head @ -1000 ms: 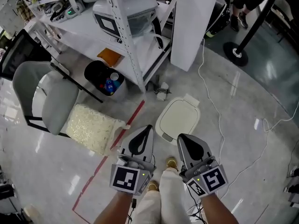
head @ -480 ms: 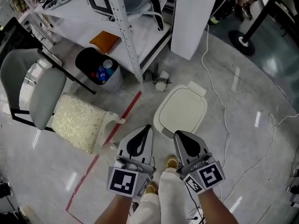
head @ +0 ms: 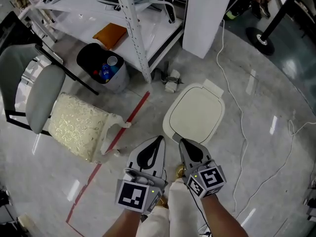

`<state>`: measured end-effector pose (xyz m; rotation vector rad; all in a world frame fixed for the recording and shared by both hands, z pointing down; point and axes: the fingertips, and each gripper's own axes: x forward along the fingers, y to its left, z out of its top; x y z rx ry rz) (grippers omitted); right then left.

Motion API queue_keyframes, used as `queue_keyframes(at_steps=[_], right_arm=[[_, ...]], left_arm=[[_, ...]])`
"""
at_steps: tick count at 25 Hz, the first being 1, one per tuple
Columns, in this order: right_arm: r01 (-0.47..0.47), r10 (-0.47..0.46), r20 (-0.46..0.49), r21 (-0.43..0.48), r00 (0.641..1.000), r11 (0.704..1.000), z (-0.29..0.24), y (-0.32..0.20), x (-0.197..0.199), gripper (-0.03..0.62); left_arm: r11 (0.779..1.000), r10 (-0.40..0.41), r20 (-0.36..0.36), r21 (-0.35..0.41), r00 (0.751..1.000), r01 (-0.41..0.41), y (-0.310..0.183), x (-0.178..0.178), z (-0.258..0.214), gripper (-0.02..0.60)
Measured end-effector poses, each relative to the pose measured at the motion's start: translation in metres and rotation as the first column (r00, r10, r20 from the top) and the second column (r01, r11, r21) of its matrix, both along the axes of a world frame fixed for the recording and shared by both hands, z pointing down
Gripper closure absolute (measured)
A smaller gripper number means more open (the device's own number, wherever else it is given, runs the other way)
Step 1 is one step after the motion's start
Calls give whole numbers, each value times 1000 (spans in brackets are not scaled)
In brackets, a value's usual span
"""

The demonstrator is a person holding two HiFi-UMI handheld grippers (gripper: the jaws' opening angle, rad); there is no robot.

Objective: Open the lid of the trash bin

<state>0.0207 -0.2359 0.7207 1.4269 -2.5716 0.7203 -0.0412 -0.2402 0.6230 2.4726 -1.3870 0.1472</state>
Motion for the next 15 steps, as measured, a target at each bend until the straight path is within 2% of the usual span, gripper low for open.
queue_keyframes(at_steps=[4,6,15], right_arm=[[10,-11,-27,-45,1000,999,33,0,-5,583],[8,-11,-35,-60,999,998,46,-2,-7,583],[11,-21,-71,-134,997,991,82,-8,-7,583]], left_arm=[[1000,-5,-10,13,1000,5,0,0,8,591],[1000,4,-5,-7,1000,-4,1,1,15,591],[1000,3,-13,-19,1000,-4,-3,-2,25,591]])
